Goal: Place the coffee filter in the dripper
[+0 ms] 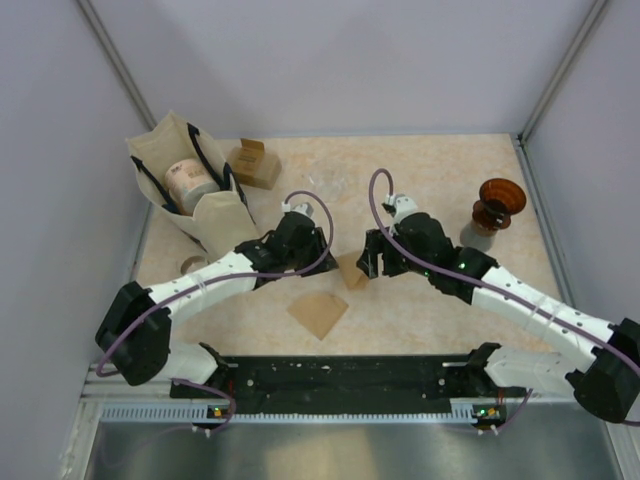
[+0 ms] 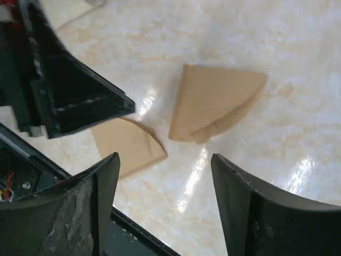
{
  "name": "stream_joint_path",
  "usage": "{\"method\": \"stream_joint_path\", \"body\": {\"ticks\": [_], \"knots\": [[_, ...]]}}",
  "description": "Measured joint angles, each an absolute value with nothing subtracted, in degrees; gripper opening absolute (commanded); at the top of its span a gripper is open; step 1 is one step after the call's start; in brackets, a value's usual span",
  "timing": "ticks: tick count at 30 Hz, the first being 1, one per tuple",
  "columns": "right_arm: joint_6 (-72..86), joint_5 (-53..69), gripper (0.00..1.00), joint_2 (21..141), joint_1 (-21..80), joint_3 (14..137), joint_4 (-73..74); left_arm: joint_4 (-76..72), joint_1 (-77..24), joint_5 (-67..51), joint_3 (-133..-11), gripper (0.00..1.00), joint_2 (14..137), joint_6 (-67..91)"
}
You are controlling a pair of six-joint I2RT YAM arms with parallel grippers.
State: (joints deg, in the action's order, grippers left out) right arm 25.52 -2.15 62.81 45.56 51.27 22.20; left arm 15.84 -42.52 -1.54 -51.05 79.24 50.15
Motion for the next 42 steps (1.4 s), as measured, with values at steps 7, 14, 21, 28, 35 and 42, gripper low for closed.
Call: {"method": "stream_joint_path", "body": {"ticks": [7,14,21,28,35,42], "knots": [[35.8,0.3,0.8,63.5,40.6,40.1,17.7,16.7,-41.1,-1.9,-51.0,0.61,79.4,49.3],[45.6,5.3,0.73,70.7,37.3,33.8,4.7,12.2,-33.5,-9.0,-45.7,0.93,80.8,50.0],[49.7,6.7,0.64,80.2,37.3,34.5,-7.6,14.3,-31.3,-8.5,-42.2,0.99,77.1,49.8],[52.7,6.1,0.25,87.5,37.3,35.3,-16.5,15.9,-30.1,-5.5,-40.9,0.99,67.7,49.3],[49.7,5.0,0.0,88.7,37.8,39.3,-14.8,18.3,-30.1,-4.1,-40.4,0.99,65.1,48.9],[28.1,1.7,0.0,85.1,37.7,63.3,14.8,18.7,-30.1,-3.4,-40.2,0.99,63.6,48.1]]}}
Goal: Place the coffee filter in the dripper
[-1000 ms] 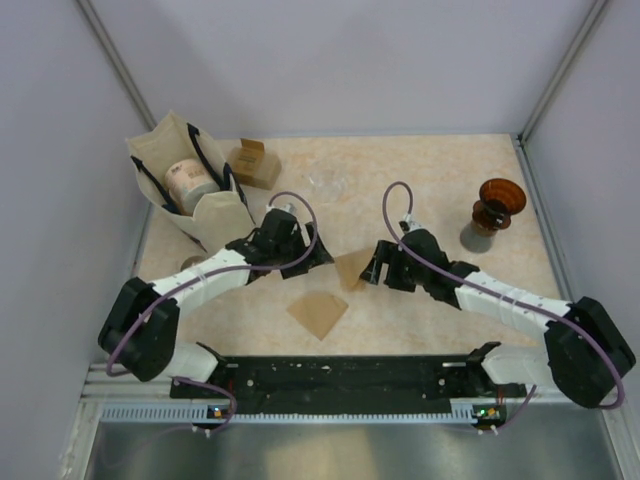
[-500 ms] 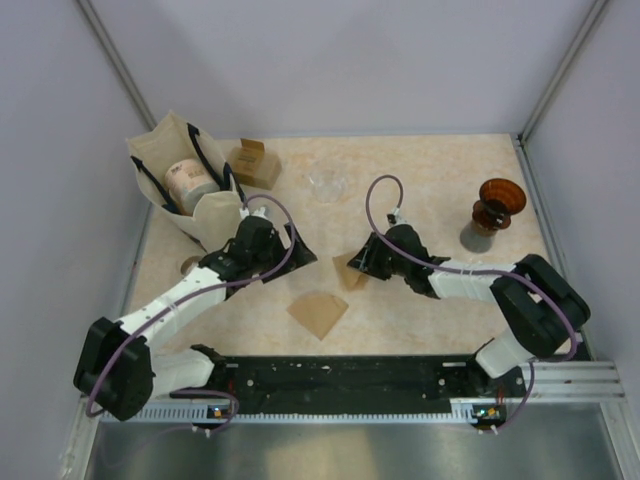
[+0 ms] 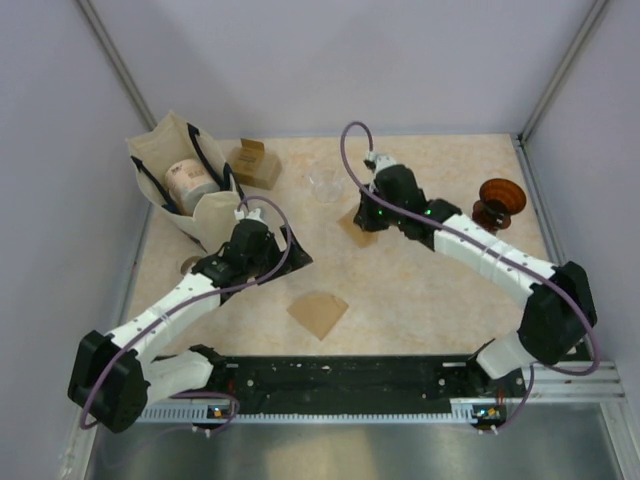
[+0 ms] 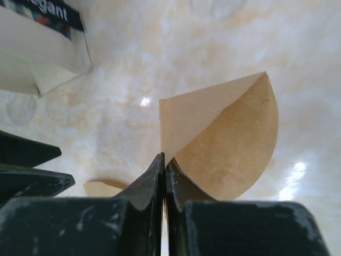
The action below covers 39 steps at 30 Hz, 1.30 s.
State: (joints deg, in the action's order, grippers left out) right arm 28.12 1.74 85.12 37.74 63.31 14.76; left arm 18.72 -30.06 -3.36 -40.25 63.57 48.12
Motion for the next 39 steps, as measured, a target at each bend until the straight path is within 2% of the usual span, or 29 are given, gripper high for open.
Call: {"method": "stream_joint_path", "body": {"ticks": [4,6,10,13,19,24,30,39], "knots": [[9.8,-4.8,0.0,84.7,37.7,82.9,31.9,18.7,-30.0,-3.4,-40.2,0.99,63.5,47.2],[1.8,-10.1,0.0,83.4,37.7,88.2,37.6,18.7,-30.0,-3.4,-40.3,0.99,63.5,46.6],[-14.3,-22.7,0.0,80.7,37.2,93.3,48.6,19.2,-30.0,-3.4,-40.7,0.98,63.5,45.8],[-23.2,-26.9,0.0,80.2,34.7,95.5,54.4,19.4,-30.0,-3.4,-41.2,0.98,63.5,45.5],[-38.1,-27.9,0.0,80.1,25.0,101.4,63.5,19.3,-30.0,-3.6,-41.4,0.98,63.7,45.5],[-47.4,-23.8,0.0,80.2,18.8,103.3,70.2,19.3,-29.8,-4.0,-42.7,0.98,65.6,45.4],[-51.4,-20.8,0.0,83.6,13.4,107.4,75.2,19.4,-29.8,-5.9,-46.2,0.97,69.0,44.2],[-52.8,-16.8,0.0,87.9,9.4,107.2,76.3,19.4,-29.8,-7.9,-48.9,0.97,71.9,42.4]]}}
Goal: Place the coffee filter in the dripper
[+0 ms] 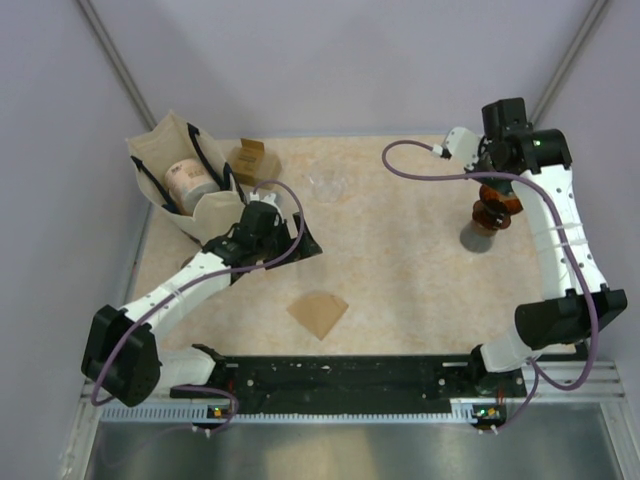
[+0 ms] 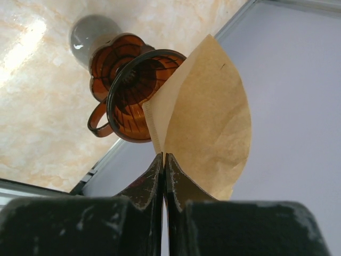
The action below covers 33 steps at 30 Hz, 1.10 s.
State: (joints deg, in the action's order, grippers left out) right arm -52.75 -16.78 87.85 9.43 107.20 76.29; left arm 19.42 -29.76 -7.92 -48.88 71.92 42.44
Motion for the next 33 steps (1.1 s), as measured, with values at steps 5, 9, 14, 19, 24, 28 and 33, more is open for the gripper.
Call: {"method": "stream_joint_path", "body": {"ticks": [5,9,14,19,24,28,33], "knots": [[-53.0,-15.6,0.0,87.8,8.3,104.2,75.5,19.4,-29.6,-8.1,-48.9,0.97,72.3,42.0],[-53.4,-14.2,0.0,87.8,7.2,101.3,74.4,19.7,-29.4,-8.1,-48.9,0.97,72.3,41.8],[-53.8,-12.8,0.0,87.8,6.1,99.8,72.9,19.9,-29.2,-8.1,-49.1,0.97,72.3,41.8],[-54.2,-11.6,0.0,87.8,5.3,98.1,71.4,20.3,-29.1,-8.0,-49.8,0.97,72.3,41.6],[-54.9,-10.2,0.0,87.9,4.0,97.9,70.8,20.3,-29.0,-7.9,-49.9,0.97,72.3,41.6],[-55.5,-9.3,0.0,87.9,3.6,97.3,70.0,20.3,-28.9,-7.9,-49.9,0.97,72.3,41.6],[-55.7,-8.0,0.0,87.9,3.4,95.4,69.3,20.6,-28.9,-7.8,-49.9,0.97,72.3,41.6]]}}
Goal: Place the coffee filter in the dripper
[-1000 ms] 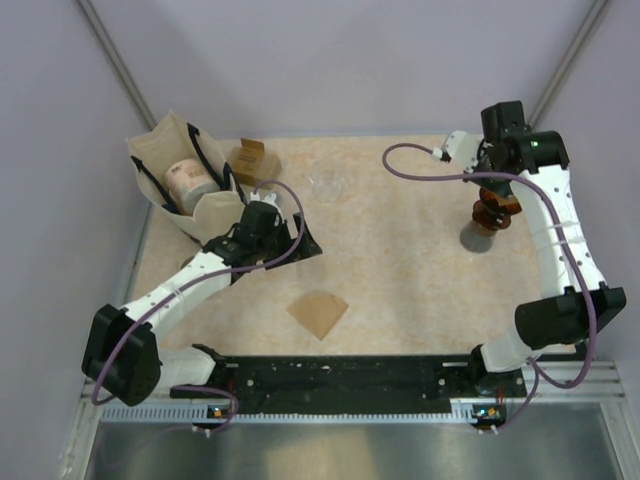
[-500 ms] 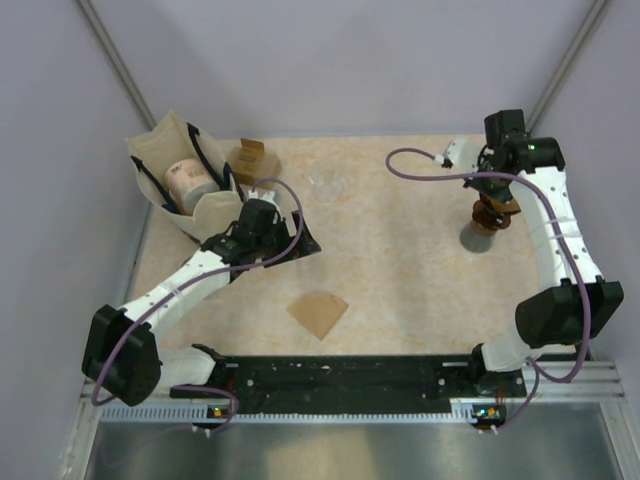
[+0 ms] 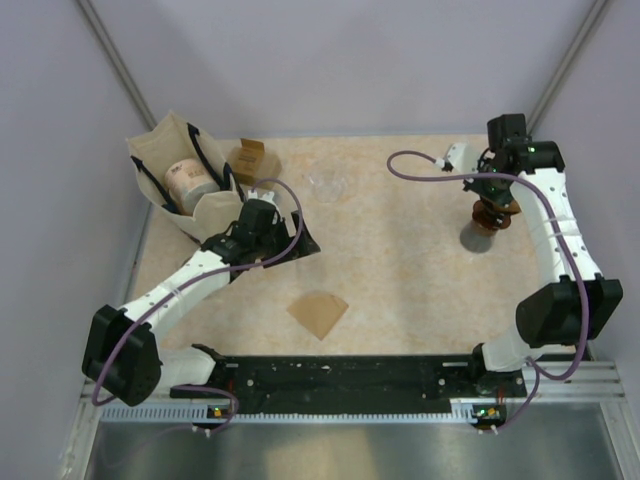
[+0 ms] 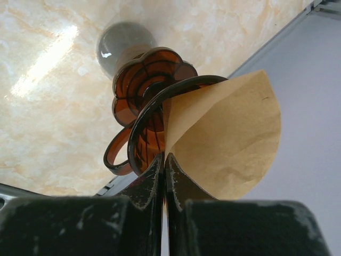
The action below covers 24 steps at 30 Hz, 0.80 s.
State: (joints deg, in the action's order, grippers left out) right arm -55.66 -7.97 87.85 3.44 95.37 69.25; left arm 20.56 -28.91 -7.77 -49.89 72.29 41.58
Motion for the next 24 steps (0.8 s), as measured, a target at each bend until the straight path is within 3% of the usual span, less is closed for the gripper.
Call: {"method": "stream_joint_path", "body": {"ticks": [5,10,13,15,21,23,24], "knots": [[-56.0,-7.2,0.0,87.9,3.1,94.8,68.8,20.8,-28.9,-7.6,-49.9,0.97,72.3,41.6],[-55.9,-6.9,0.1,87.9,2.9,94.8,68.4,20.8,-28.9,-7.7,-50.1,0.97,72.9,41.6],[-56.0,-6.5,0.18,87.9,2.8,94.8,68.4,20.8,-28.9,-7.7,-50.1,0.97,73.0,41.6],[-55.9,-6.3,0.33,87.9,2.8,94.9,68.4,20.8,-28.9,-7.7,-50.2,0.97,73.1,41.6],[-55.9,-5.7,0.35,87.9,2.8,95.0,68.2,20.8,-28.9,-7.8,-50.5,0.97,73.6,41.6],[-55.9,-5.5,0.46,87.9,2.8,95.2,68.3,20.8,-28.9,-7.9,-50.5,0.97,73.8,41.6],[-55.9,-5.5,0.47,87.9,2.8,95.4,68.3,20.8,-28.9,-7.9,-50.5,0.96,73.8,41.6]]}}
